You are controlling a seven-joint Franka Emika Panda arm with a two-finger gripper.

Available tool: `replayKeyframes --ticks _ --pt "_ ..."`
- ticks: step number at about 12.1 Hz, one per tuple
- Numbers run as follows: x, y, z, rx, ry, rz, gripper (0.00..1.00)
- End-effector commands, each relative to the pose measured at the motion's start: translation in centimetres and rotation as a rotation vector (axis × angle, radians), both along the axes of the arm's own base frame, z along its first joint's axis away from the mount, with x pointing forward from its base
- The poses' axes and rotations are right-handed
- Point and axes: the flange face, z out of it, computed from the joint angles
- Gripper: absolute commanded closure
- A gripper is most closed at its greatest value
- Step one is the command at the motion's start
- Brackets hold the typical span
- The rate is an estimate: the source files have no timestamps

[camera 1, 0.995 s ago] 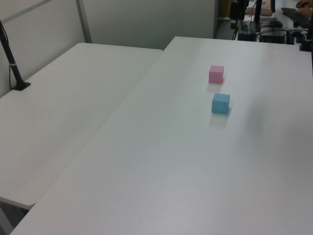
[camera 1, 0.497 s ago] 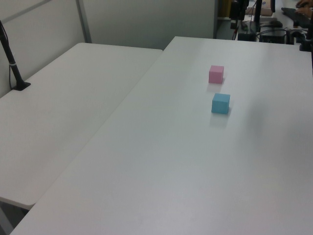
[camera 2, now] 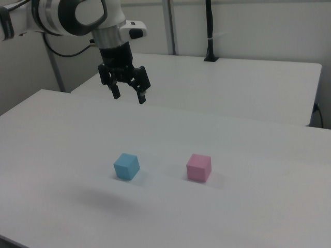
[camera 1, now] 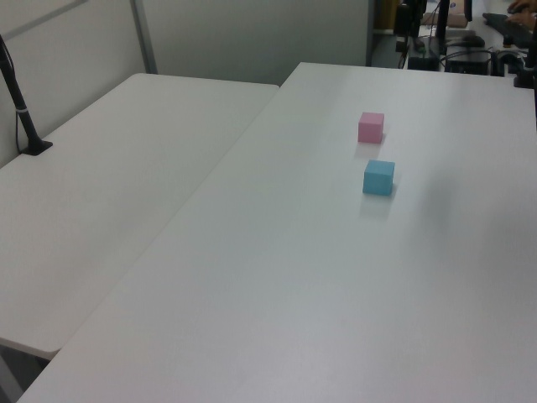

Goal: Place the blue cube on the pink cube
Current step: 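Move the open gripper toward the light-blue cube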

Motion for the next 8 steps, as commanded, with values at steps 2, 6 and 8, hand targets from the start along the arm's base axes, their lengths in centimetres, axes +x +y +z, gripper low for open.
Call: replayKeyframes --ticks 2,6,8 --pt "-0.6 0.0 -2.1 0.001 0.059 0.193 0.00" --pt "-0.7 1.4 -8.2 0.036 0.114 0.205 0.00" --pt "-0.4 2.2 -11.0 0.110 0.072 0.176 0.00"
